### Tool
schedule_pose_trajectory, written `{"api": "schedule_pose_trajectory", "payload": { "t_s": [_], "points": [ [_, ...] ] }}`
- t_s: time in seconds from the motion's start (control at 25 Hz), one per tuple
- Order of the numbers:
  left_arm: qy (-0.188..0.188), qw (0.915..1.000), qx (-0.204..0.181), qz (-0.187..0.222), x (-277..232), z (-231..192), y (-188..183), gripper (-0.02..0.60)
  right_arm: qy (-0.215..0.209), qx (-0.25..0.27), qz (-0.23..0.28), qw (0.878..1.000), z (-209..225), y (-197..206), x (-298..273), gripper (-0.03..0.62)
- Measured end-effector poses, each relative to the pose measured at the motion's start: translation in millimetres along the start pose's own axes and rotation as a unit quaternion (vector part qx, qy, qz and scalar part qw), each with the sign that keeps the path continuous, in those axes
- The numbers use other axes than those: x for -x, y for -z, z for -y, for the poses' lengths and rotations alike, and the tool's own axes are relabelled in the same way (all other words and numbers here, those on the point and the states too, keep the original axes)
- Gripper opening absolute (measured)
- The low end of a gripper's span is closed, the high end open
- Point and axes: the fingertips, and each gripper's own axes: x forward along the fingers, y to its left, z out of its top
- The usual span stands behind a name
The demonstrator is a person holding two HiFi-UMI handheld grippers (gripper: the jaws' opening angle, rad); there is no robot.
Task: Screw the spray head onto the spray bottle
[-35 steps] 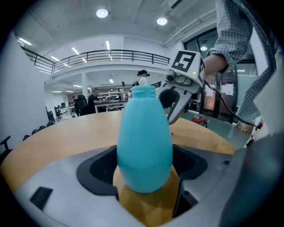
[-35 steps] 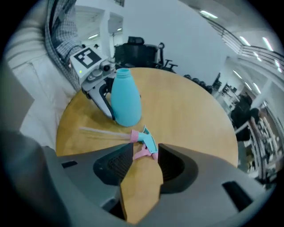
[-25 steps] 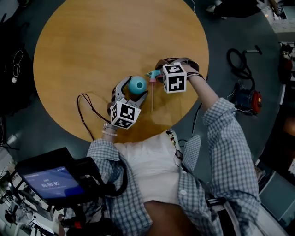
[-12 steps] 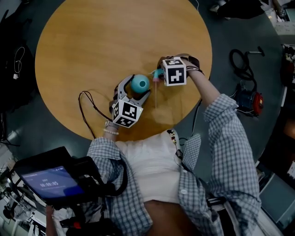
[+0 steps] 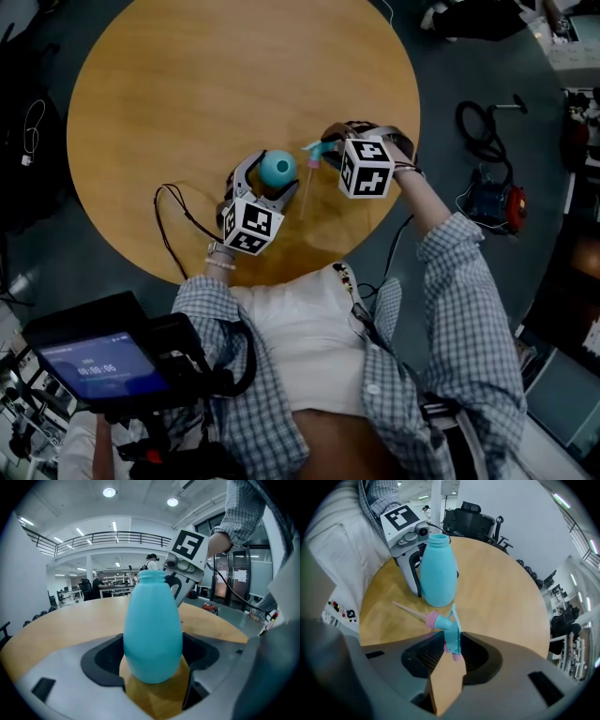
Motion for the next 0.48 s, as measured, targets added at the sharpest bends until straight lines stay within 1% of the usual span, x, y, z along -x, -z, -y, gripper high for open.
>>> {"api": "schedule_pose_trajectory", "payload": {
  "t_s": [0.16, 0.28, 0.4, 0.48],
  "points": [
    [0.002, 1.0, 0.001, -0.001, -4.3, -2.5, -0.1, 0.394, 0.041, 0.016, -0.013, 0.999, -1.0, 5.9, -0.9, 0.103],
    [0.001, 1.0, 0.003, -0.002, -5.6, -4.2, 1.2, 0.394, 0.068, 0.014, -0.014, 0.997, 2.2, 7.6, 7.4, 0.101],
    [0.001, 1.0, 0.005, -0.002, -6.7, -6.0, 3.1, 0.394, 0.119, 0.016, -0.01, 0.993, 15.4, 6.7, 30.9, 0.101],
    [0.002, 1.0, 0.006, -0.003, -7.8, -6.9, 4.5, 0.394, 0.16, 0.025, -0.009, 0.987, 26.5, 3.9, 52.1, 0.101]
  ]
}}
